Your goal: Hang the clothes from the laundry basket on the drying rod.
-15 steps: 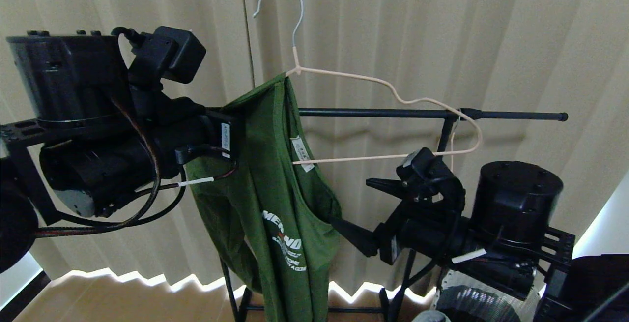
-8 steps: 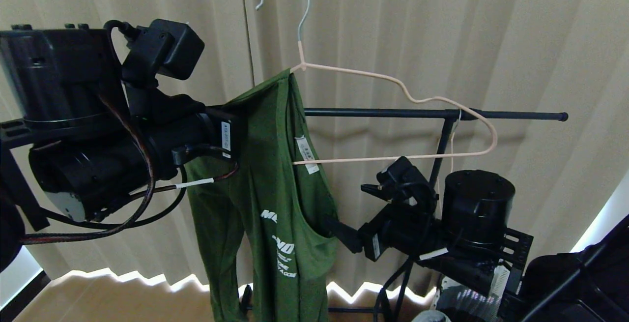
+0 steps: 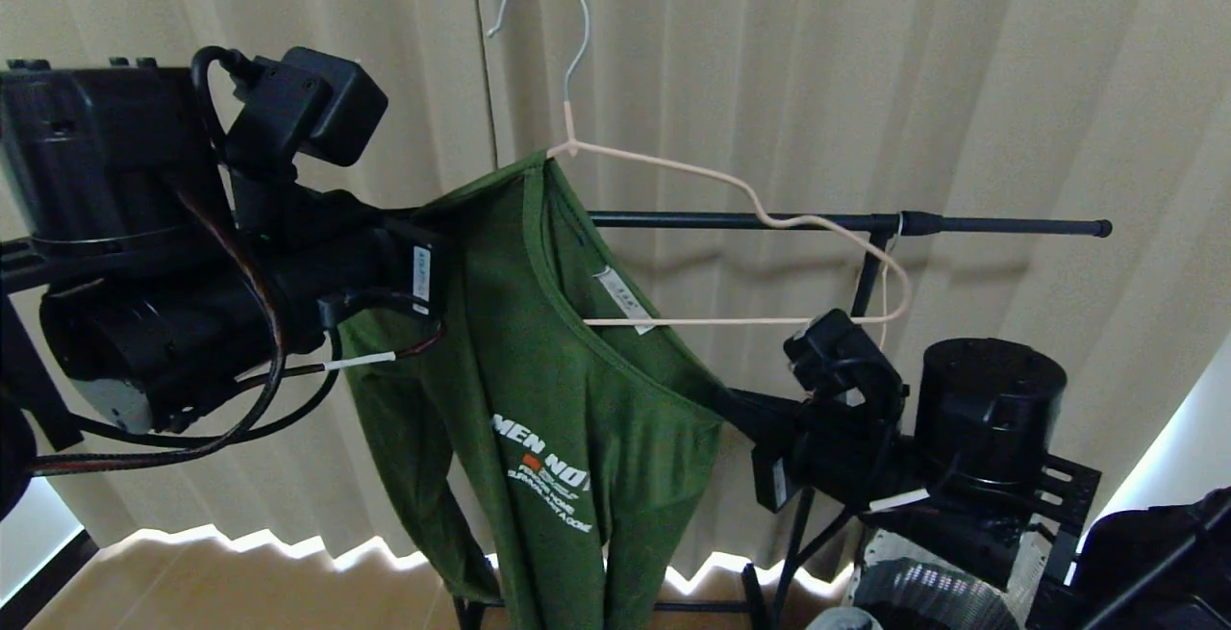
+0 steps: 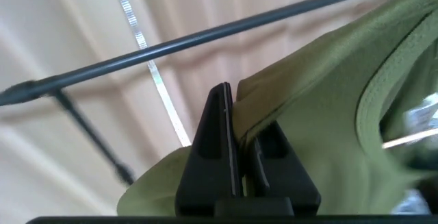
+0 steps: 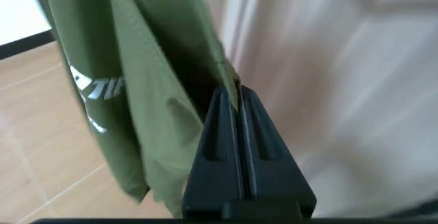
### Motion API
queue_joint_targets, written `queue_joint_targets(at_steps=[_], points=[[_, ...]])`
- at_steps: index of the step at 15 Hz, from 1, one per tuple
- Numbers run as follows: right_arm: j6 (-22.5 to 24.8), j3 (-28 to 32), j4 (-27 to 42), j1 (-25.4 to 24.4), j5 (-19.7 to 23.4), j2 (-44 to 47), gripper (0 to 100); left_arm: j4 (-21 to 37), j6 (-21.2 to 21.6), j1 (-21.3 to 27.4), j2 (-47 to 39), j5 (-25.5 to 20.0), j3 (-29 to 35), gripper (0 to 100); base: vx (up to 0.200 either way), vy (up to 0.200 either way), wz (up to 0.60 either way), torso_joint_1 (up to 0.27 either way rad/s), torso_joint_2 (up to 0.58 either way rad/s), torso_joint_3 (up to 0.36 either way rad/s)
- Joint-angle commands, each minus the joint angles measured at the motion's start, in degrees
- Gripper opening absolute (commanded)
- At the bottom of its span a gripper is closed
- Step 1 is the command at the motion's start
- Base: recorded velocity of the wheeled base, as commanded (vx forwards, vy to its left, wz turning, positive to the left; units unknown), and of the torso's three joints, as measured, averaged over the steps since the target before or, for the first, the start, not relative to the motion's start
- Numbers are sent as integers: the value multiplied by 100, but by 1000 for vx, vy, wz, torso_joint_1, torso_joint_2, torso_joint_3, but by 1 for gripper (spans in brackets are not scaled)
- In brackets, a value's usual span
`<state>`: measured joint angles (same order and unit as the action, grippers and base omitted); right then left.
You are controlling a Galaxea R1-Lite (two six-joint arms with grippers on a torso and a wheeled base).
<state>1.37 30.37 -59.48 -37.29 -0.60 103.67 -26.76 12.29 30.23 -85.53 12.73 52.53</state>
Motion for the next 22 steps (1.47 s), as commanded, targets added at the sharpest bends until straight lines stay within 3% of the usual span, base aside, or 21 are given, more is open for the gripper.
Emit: queue_joint_targets(at_steps=[1, 3, 7, 12, 16, 17, 22], points=[[13, -127, -2, 337, -2, -479, 0, -5, 221, -193, 45, 11, -146, 0, 0, 0, 0, 0, 0, 0], [13, -127, 6, 635, -2, -716, 0, -14, 494, -351, 98, 28, -217, 0, 0, 0, 0, 0, 0, 0], [13, -84, -2, 776, -2, -769, 0, -40, 968, -650, 168, 195, -322, 0, 0, 0, 0, 0, 0, 0], [4, -66, 15, 794, 51, -927, 0, -708, 1830, -1116, 71, 204, -560, 0, 0, 0, 0, 0, 0, 0], [13, -66, 112, 556, 112, -1015, 0, -884, 1812, -1011, -104, 221, -533, 0, 0, 0, 0, 0, 0, 0], [13, -48, 200, 389, 112, -1024, 100, -884, 1786, -931, -131, 230, -524, 0, 0, 0, 0, 0, 0, 0], [-5, 4, 358, -50, 112, -1200, 100, -884, 1768, -844, -201, 230, -542, 0, 0, 0, 0, 0, 0, 0]])
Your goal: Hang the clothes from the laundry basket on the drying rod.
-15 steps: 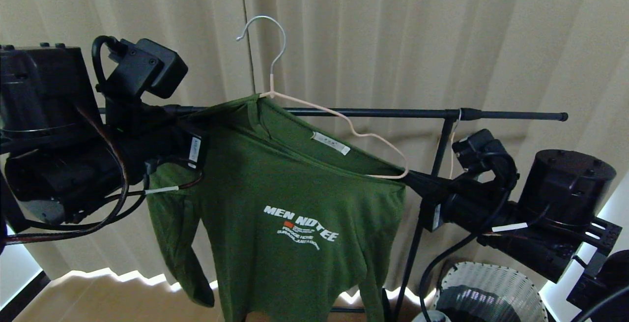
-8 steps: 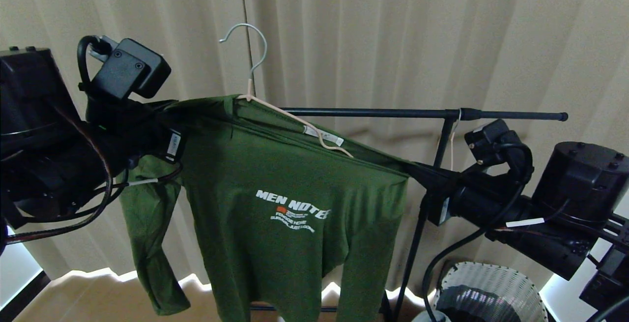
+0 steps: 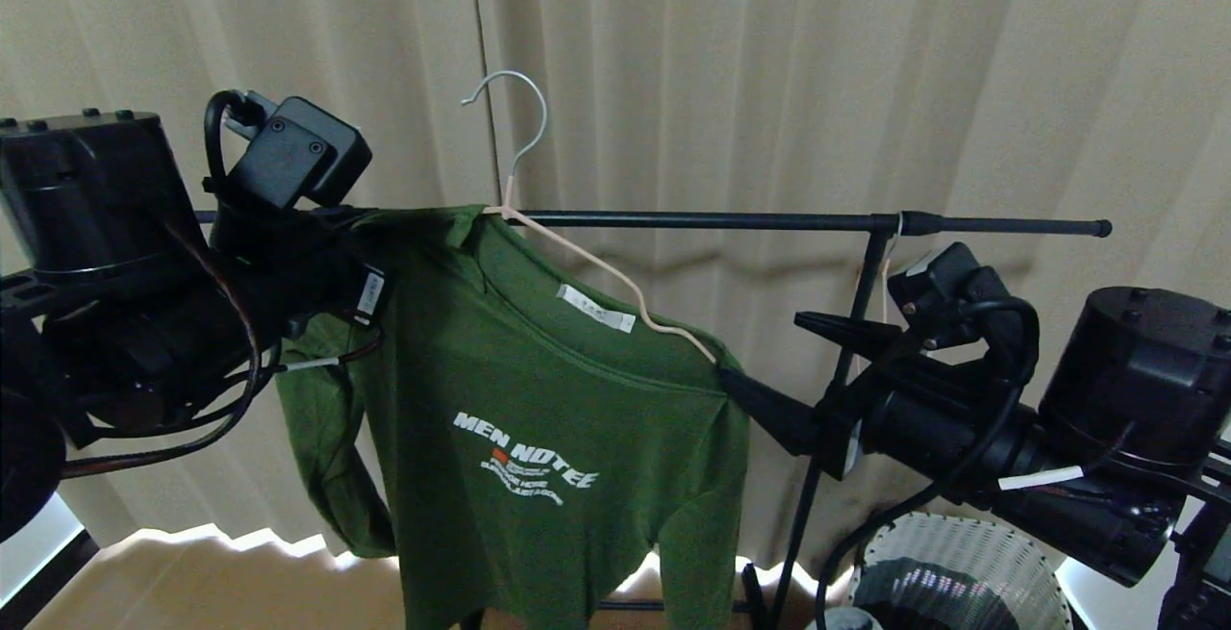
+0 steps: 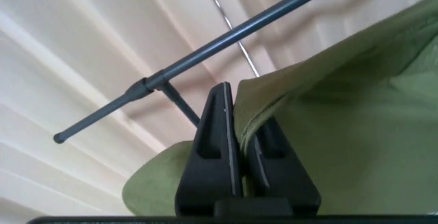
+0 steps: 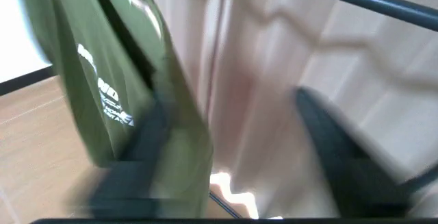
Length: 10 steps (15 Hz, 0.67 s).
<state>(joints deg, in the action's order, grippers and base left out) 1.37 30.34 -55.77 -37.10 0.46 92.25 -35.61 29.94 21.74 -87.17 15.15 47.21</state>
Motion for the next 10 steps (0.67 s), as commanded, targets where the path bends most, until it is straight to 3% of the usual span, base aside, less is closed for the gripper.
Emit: queue_joint_targets(at_steps=[1, 10], points=[[4, 33, -4, -78, 15, -128, 100, 1, 3, 24, -45, -12, -19, 0, 0, 0, 0, 0, 0, 0], [4, 402, 444, -465, 402, -198, 100, -7, 3, 243, -221, 181, 86, 0, 0, 0, 0, 0, 0, 0]])
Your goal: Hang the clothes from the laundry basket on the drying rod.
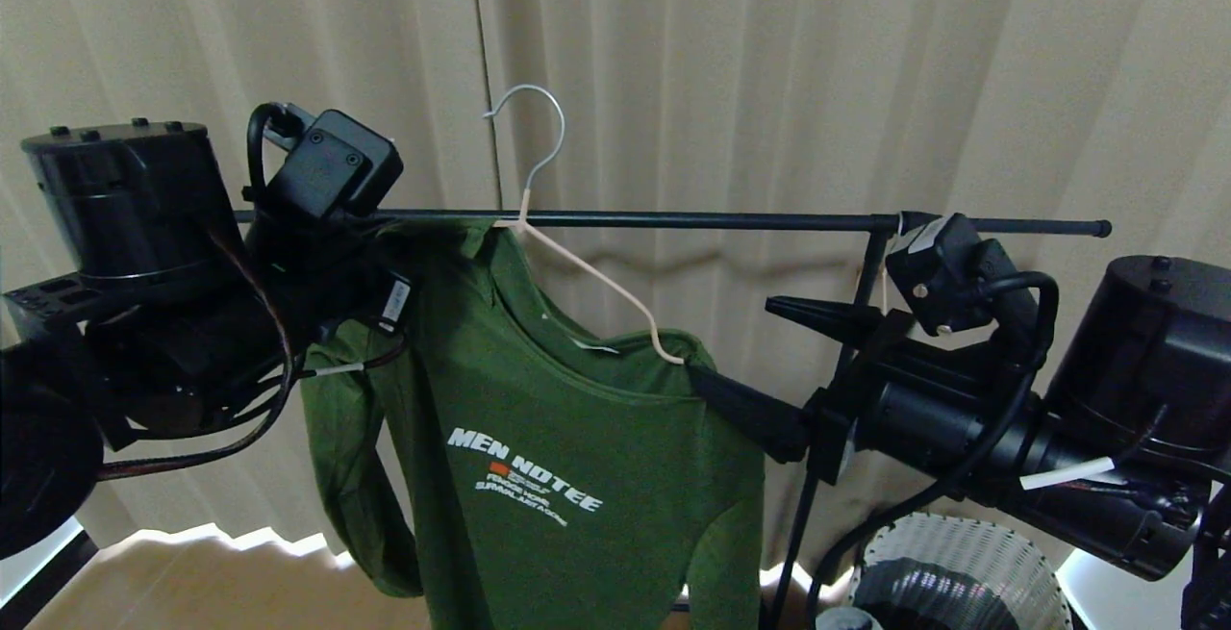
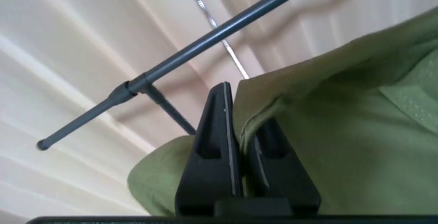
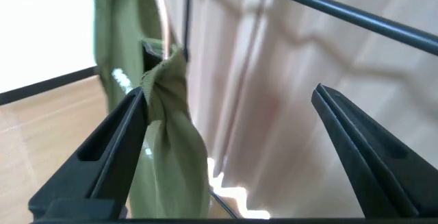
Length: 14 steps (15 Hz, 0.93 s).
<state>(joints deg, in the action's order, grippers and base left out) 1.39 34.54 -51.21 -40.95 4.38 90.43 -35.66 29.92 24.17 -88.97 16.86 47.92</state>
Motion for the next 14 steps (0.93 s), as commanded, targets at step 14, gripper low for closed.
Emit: queue_joint_targets(at_steps=[14], points=[[54, 229, -73, -185, 415, 150, 100, 6, 5, 202, -174, 160, 253, 0, 0, 0, 0, 0, 0, 0]])
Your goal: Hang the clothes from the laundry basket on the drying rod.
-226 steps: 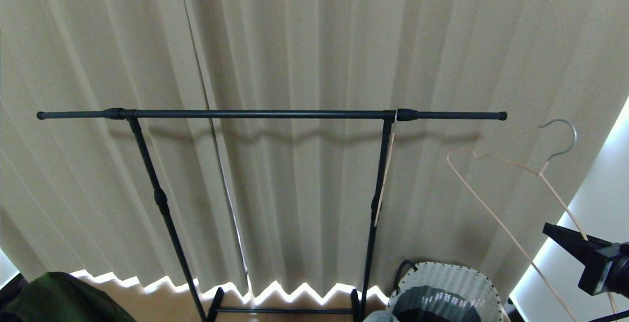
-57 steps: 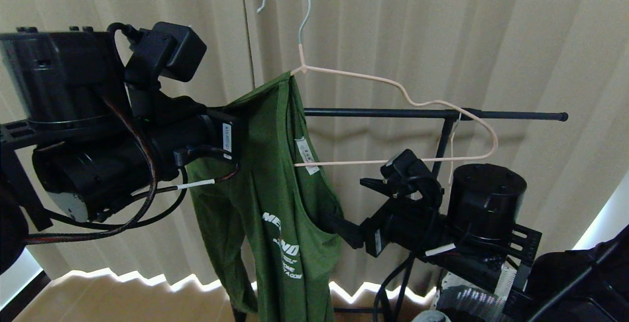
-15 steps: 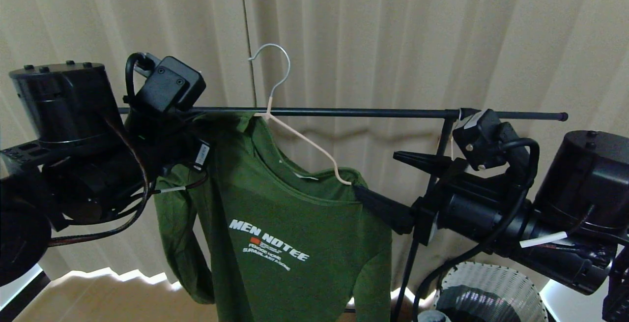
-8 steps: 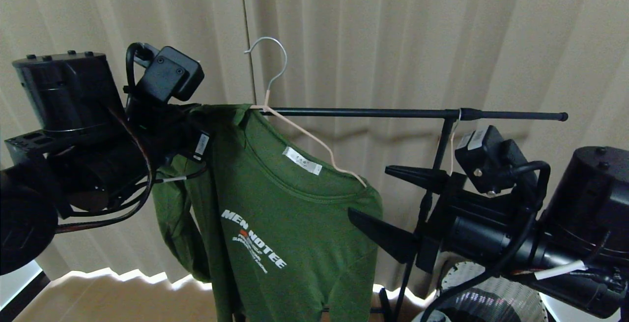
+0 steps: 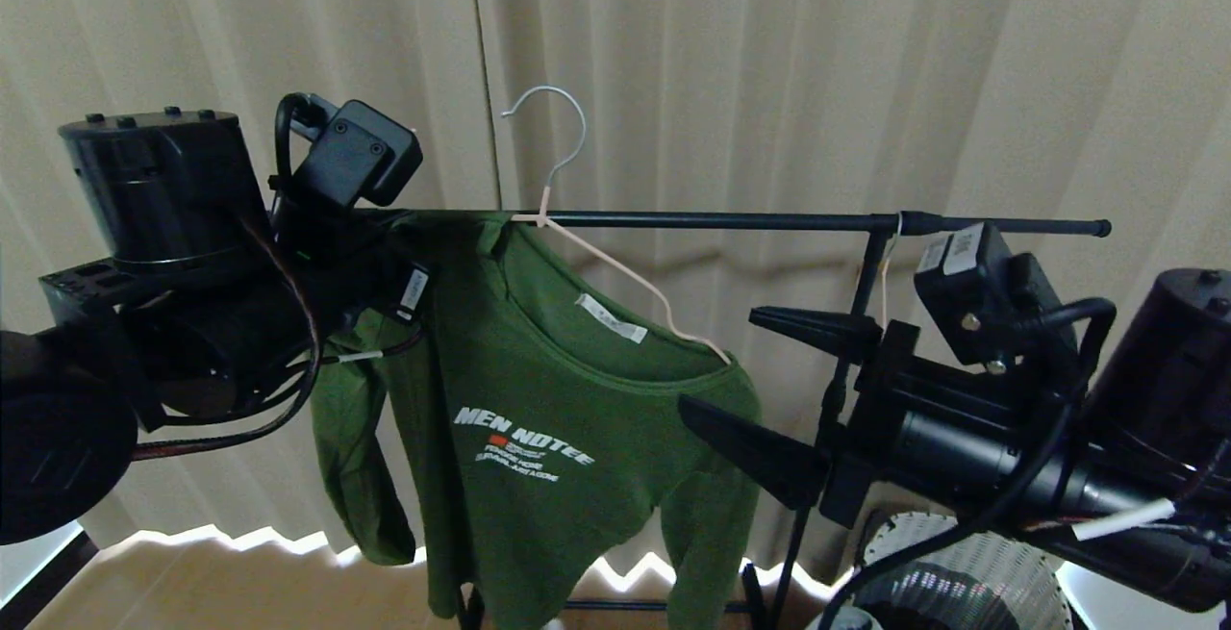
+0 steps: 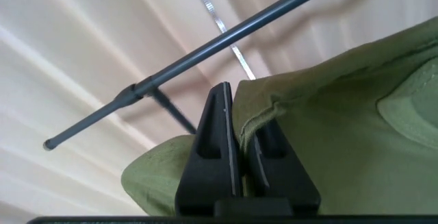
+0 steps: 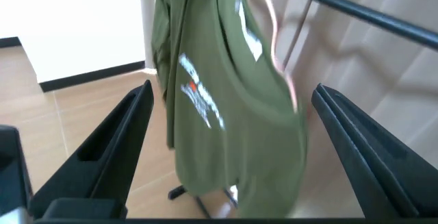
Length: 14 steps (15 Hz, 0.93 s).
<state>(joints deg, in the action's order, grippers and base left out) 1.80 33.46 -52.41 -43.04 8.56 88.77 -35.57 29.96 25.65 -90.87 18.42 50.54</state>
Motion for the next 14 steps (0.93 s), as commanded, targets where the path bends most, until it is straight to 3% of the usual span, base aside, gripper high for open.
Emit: queue_joint_targets(at_steps=[1, 8, 14], points=[[171, 670, 284, 174, -3, 536, 100, -2, 1, 125, 25, 4, -36, 0, 0, 0, 0, 0, 0, 0], [303, 1400, 644, 508, -56, 1151, 100, -11, -17, 335, 131, 12, -150, 0, 0, 0, 0, 0, 0, 0], [303, 1488, 618, 604, -56, 1265, 100, -2, -17, 415, 254, 12, -264, 0, 0, 0, 0, 0, 0, 0]])
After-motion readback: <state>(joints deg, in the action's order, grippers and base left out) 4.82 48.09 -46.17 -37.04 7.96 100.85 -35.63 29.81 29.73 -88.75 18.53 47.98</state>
